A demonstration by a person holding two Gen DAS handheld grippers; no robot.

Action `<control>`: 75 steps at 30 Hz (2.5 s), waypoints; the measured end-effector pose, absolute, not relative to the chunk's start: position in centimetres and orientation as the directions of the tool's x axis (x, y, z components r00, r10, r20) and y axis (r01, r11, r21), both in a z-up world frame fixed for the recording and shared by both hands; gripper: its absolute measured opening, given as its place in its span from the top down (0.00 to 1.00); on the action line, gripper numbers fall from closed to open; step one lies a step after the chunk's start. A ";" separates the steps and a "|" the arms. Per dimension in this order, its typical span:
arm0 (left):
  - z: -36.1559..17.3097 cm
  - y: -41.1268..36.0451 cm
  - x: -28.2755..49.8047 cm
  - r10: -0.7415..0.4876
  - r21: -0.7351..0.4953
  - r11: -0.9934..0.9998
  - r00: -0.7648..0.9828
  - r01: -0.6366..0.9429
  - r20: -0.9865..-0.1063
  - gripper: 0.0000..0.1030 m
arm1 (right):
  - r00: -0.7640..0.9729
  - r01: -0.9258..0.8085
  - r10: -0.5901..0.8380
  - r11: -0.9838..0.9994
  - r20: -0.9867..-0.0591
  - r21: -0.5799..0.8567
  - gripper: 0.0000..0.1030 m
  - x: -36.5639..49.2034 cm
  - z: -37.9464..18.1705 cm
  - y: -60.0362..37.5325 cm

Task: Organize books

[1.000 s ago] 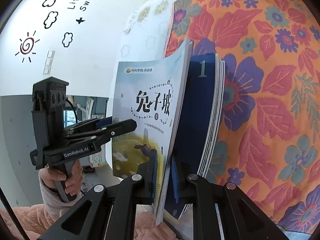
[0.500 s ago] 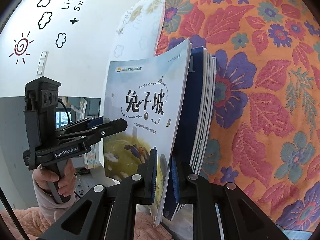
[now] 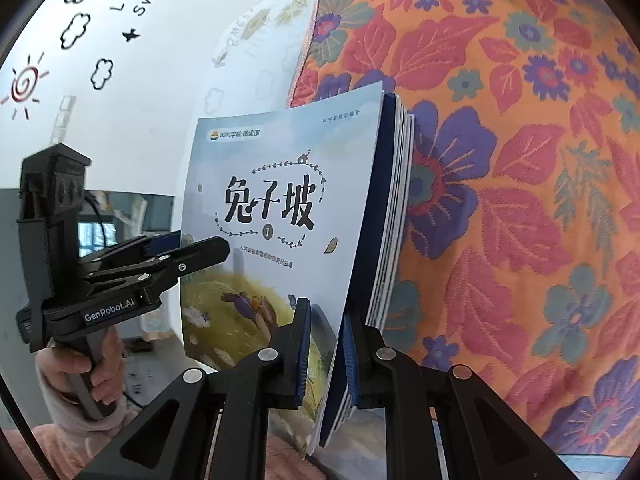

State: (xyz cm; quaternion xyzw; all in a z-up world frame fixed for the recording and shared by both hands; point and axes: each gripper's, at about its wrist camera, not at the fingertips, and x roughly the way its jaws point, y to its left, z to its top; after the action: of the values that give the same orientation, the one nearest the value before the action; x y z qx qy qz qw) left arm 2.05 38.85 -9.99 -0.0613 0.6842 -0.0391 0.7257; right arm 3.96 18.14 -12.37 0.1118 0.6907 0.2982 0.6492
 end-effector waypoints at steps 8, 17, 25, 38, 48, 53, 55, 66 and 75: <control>-9.9 39.8 1.8 -0.142 -0.146 0.987 0.059 -0.070 -0.988 0.57 | -0.103 -0.216 0.514 0.824 -0.852 0.524 0.76 3.5 -11.8 19.1; -7.9 39.5 0.5 -0.104 -0.117 0.988 0.124 -0.097 -0.987 0.56 | 0.066 -0.286 0.376 0.894 -0.924 0.344 0.75 2.6 -7.8 19.4; -5.2 37.3 -0.6 -0.079 -0.105 0.988 0.212 -0.113 -0.974 0.52 | 0.199 -0.371 0.378 0.883 -0.904 0.287 0.75 0.0 -2.4 16.0; 3.8 25.7 -3.8 -0.059 -0.088 0.995 0.412 -0.053 -0.909 0.51 | 0.493 -0.355 0.302 0.926 -0.816 0.128 0.52 -6.0 7.0 4.2; 7.4 18.7 -7.7 0.038 -0.020 0.994 0.529 -0.104 -0.848 0.22 | 0.583 -0.276 0.261 0.954 -0.769 0.114 0.44 -9.1 10.3 -1.1; 7.5 16.9 -8.5 0.060 -0.002 0.994 0.547 -0.111 -0.835 0.22 | 0.583 -0.256 0.271 0.956 -0.766 0.143 0.44 -9.2 9.8 -1.6; 7.2 16.8 -8.6 0.067 -0.003 0.992 0.542 -0.127 -0.838 0.22 | 0.581 -0.254 0.274 0.956 -0.767 0.149 0.44 -9.4 9.6 -1.4; 6.5 19.5 -9.6 0.133 0.012 0.971 0.505 -0.237 -0.853 0.22 | 0.545 -0.298 0.281 0.946 -0.790 0.130 0.42 -9.2 8.4 1.6; 5.4 22.0 -10.0 0.126 0.002 0.967 0.468 -0.257 -0.875 0.22 | 0.532 -0.317 0.272 0.942 -0.802 0.109 0.30 -9.6 8.0 4.1</control>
State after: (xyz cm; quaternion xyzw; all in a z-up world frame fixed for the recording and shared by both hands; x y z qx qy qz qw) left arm -10.04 22.02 5.43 -0.0649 0.5035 0.1119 0.8542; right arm -9.62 4.08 7.98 -0.0249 0.4533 0.1683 0.8750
